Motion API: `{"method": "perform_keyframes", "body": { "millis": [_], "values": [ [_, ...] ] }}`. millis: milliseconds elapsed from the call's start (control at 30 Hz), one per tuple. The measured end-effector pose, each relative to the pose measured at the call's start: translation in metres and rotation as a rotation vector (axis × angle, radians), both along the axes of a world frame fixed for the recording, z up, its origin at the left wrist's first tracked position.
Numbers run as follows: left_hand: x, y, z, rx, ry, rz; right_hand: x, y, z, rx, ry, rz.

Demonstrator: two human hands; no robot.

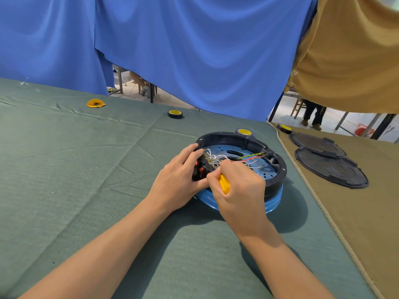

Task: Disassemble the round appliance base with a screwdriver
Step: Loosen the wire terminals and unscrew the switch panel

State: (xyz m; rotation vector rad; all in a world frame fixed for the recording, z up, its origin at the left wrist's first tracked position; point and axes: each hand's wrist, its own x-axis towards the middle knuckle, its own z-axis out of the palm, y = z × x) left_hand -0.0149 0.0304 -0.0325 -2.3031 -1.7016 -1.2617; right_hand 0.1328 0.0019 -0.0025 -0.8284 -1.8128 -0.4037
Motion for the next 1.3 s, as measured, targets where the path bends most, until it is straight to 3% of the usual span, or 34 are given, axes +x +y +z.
{"method": "perform_keyframes", "body": {
  "millis": [100, 267, 467, 567, 700, 867, 1300],
  "values": [
    [0.0, 0.0, 0.001, -0.004, 0.049, 0.046, 0.005, -0.001, -0.003, -0.003, 0.136, 0.055],
    [0.005, -0.008, 0.002, 0.131, 0.134, 0.141, 0.008, -0.002, 0.002, -0.161, 0.599, -0.01],
    [0.006, -0.015, 0.0, 0.35, 0.258, 0.185, 0.02, 0.021, 0.007, -0.387, 0.849, -0.028],
    [0.005, -0.016, -0.003, 0.499, 0.336, 0.224, 0.034, 0.025, 0.023, -0.573, 0.941, 0.094],
    [0.005, -0.014, -0.005, 0.585, 0.359, 0.152, 0.044, 0.007, 0.034, -0.696, 0.668, 0.19],
    [-0.004, -0.016, 0.0, 0.564, 0.402, 0.049, 0.053, -0.015, 0.042, -0.68, 0.258, -0.043],
    [0.032, -0.007, -0.007, 0.654, 0.35, 0.203, 0.072, -0.02, 0.057, -0.729, 0.029, -0.113]
  ]
}}
